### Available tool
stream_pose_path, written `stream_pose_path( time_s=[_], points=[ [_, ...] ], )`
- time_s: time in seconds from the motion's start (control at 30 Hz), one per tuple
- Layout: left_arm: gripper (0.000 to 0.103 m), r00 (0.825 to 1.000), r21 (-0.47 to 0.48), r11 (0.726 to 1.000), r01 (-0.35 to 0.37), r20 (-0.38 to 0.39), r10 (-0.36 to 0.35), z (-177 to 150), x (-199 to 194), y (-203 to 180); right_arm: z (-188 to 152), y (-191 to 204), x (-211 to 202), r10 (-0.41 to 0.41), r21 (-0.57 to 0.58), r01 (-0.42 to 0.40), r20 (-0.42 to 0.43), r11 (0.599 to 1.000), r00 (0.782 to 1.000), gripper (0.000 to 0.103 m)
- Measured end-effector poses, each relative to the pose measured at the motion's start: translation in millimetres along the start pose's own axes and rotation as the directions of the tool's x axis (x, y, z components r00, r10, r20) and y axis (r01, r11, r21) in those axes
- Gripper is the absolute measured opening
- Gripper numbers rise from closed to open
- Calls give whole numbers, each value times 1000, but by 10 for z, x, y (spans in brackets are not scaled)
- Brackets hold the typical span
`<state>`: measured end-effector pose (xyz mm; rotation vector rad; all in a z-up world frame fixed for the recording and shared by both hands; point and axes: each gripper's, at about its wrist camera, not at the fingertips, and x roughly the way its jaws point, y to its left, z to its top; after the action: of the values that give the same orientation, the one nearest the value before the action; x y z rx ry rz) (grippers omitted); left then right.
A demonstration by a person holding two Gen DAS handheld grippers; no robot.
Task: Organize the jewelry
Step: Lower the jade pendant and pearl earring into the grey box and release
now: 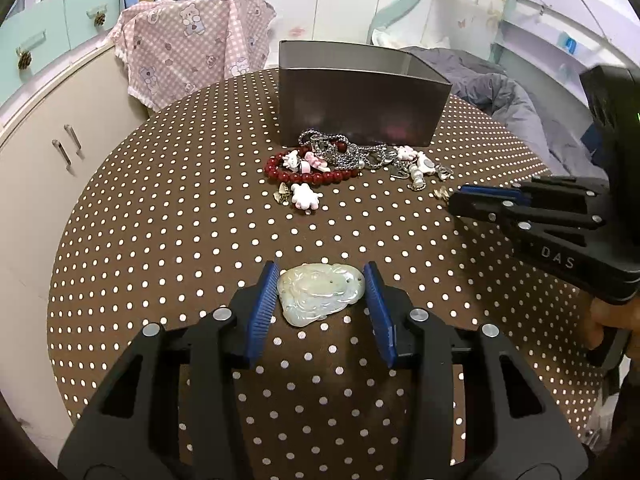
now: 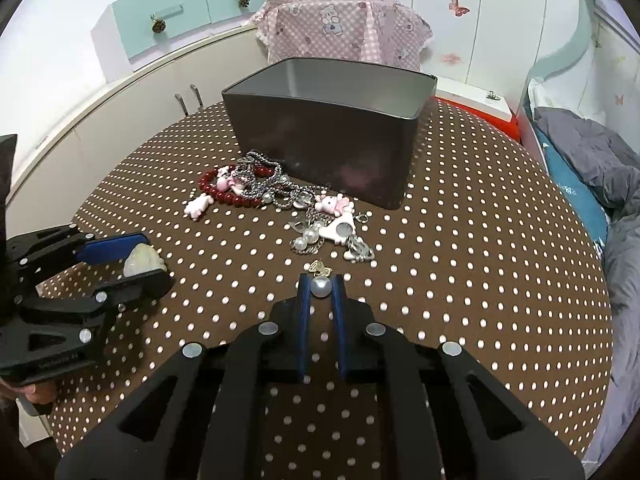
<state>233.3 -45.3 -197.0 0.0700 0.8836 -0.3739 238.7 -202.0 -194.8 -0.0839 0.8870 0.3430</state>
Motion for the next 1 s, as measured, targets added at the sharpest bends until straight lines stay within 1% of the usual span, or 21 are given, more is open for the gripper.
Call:
stream_pose_path(
  time_s=[0.13,0.27,0.33,0.43,0.53,0.57,0.67,0.83,0.9,1.0],
  points=[
    [43,1000,-17,1000,15,16,-15,22,-72,36,14,-53,-158,16,4,-16,24,1000,1000,9],
    [43,998,-36,999,34,58,-32,142,-210,98,88,-120,-331,30,2,-30,59,1000,998,9],
    [43,996,-40,998,41,85,-38,230,-285,121,189,-154,-453,46,2,-46,89,999,995,9],
    [43,989,-40,997,65,138,-59,461,-432,163,366,-191,-634,50,-7,-50,140,999,989,9],
    [43,981,-28,997,71,184,-64,682,-540,155,611,-195,-860,51,-28,-47,209,999,977,9],
    [43,976,-23,997,80,207,-74,815,-587,151,711,-200,-931,48,-39,-41,232,998,972,9],
    [43,964,-9,997,79,254,-74,1106,-647,114,969,-211,-1068,50,-58,-35,282,998,958,9],
    [43,956,-17,994,105,278,-96,1525,-582,79,1299,-303,-1041,63,-52,-49,304,997,951,9],
    [43,958,-7,995,99,271,-94,1645,-503,47,1371,-379,-961,72,-31,-66,294,997,953,9],
    [44,966,3,995,100,239,-97,1777,-356,8,1430,-465,-798,70,3,-73,266,997,961,10]
  ],
)
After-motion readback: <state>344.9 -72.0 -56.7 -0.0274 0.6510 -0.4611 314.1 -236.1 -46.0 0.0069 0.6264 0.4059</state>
